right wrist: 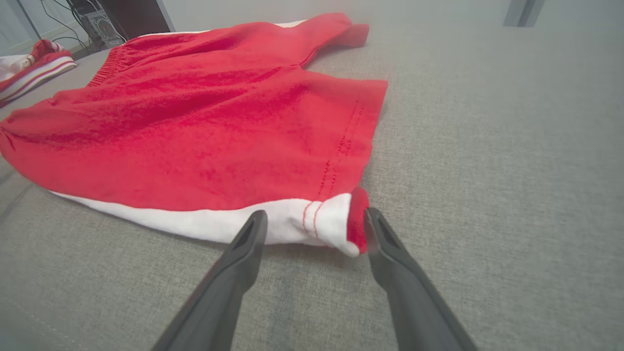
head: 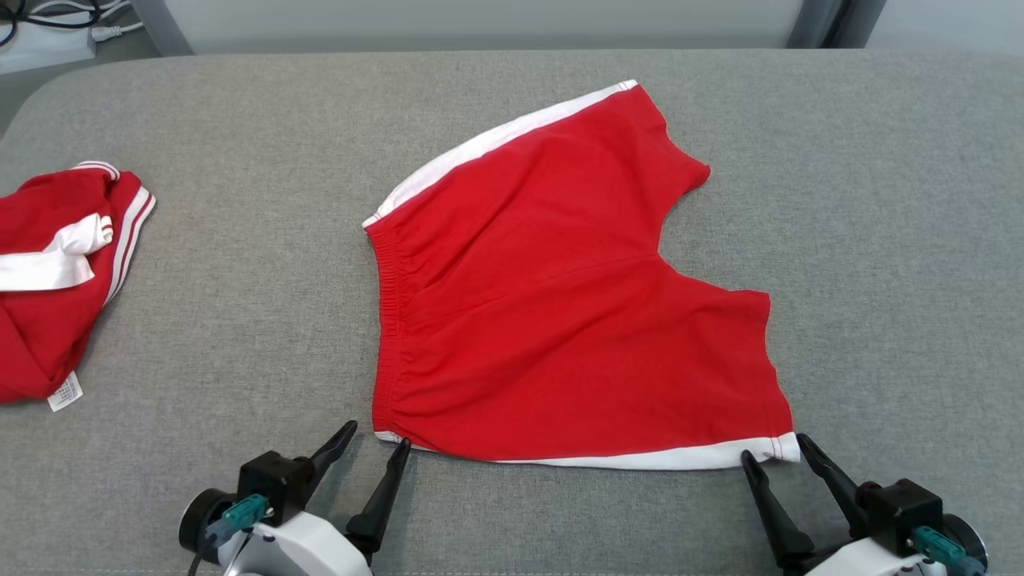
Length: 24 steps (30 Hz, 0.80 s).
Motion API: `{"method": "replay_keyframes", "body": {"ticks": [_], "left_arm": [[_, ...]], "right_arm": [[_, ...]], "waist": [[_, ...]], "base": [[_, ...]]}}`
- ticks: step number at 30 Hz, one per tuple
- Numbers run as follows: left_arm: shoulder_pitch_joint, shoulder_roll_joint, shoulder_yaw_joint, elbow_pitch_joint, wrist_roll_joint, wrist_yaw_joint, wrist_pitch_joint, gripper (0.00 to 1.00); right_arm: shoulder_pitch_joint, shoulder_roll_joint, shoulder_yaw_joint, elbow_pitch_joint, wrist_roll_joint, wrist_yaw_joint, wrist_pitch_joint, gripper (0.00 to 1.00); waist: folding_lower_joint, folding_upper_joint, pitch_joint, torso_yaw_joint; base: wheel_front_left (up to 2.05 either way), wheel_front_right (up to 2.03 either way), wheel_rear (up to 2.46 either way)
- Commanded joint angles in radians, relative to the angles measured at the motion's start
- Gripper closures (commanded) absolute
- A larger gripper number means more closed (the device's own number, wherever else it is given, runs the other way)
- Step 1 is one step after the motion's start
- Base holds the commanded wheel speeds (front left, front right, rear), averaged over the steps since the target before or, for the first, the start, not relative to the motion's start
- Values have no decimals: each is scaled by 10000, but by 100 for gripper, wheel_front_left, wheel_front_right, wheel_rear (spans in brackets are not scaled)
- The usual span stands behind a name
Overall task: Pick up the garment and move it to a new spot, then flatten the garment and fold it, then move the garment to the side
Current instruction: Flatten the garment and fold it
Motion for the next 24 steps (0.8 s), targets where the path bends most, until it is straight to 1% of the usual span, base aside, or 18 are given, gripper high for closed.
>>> {"method": "replay_keyframes", "body": {"ticks": [1,10,11,12,13,14,15,16,17,21,24], "left_arm": [[-533,155,254,-19,98,-134,-122,0],[-1219,-180,-105,1048,280,-640,-188,0],[-1275,-210,-152,1139,302,-687,-191,9],[-1320,-247,-191,1217,303,-741,-195,38],[-1358,-280,-221,1289,293,-792,-198,74],[-1397,-305,-241,1351,292,-829,-206,100],[-1397,-305,-241,1351,292,-829,-206,100],[-1415,-336,-293,1419,282,-887,-192,100],[-1419,-364,-337,1477,265,-934,-180,100],[-1341,-428,-481,1558,201,-1059,-140,100],[-1156,-381,-583,1480,200,-1051,-89,100]], "right_arm": [[-292,-224,284,-60,69,-2,-132,0],[-987,-323,890,563,296,-2,-144,0],[-1039,-346,964,621,317,-2,-144,0],[-1085,-369,1025,670,344,-2,-145,4],[-1122,-385,1059,702,367,-2,-145,13],[-1138,-395,1080,741,391,-2,-145,59],[-1138,-395,1080,741,391,-2,-145,59],[-1137,-402,1086,771,409,-2,-145,82],[-1108,-402,1077,795,434,-2,-145,100],[-838,-429,959,765,605,-2,-146,100],[-442,-468,806,533,726,-2,-146,100]], "waist": [[0,0,57,-11],[0,0,374,-64],[0,0,389,-57],[0,0,406,-51],[0,0,416,-45],[0,0,424,-35],[0,0,424,-35],[0,0,418,-23],[0,0,407,-15],[0,0,306,51],[0,0,180,93]], "base": [[0,0,0],[0,0,0],[0,0,0],[0,0,0],[0,0,0],[0,0,0],[0,0,0],[0,0,0],[0,0,0],[0,0,0],[0,0,0]]}}
